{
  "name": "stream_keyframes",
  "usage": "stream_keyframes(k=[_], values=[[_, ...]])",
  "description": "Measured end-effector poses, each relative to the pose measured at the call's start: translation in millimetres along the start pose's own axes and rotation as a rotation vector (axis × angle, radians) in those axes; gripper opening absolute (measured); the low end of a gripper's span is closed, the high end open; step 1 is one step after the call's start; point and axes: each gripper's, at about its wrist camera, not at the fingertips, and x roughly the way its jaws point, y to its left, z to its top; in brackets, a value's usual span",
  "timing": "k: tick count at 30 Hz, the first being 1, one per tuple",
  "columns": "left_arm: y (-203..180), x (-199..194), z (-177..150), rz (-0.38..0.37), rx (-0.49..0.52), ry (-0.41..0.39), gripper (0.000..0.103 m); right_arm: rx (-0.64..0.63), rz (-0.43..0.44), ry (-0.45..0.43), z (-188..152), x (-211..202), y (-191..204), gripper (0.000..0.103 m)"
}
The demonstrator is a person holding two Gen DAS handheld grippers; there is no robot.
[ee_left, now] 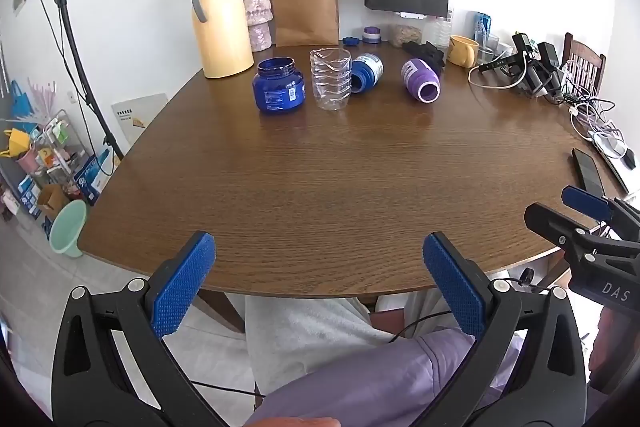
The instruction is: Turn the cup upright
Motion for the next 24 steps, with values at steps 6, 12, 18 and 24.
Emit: stream_keyframes(k=[6,12,18,24], values=[[1.7,-1.8,0.0,-0.001,-0.002,-0.005,0.103,0.001,-0.002,-0.002,-2.4,-1.2,1.2,0.083],[-2.6,-1.5,-0.1,0.000,0.000,-0.004,0.103,0.002,-0.004,0.000,0.7,-1.7,2.1,0.083],[-2.3,-1.2,0.3,0.000,0.003,-0.002,0.103,0.006,0.001,0.001,0.6,-0.4,-1.3,0.083],[-2.6,-1.1,0.0,0.001,0.005,-0.002,0.103,0.005,0.000,0.001,-1.0,0.9,-2.0,0.083]])
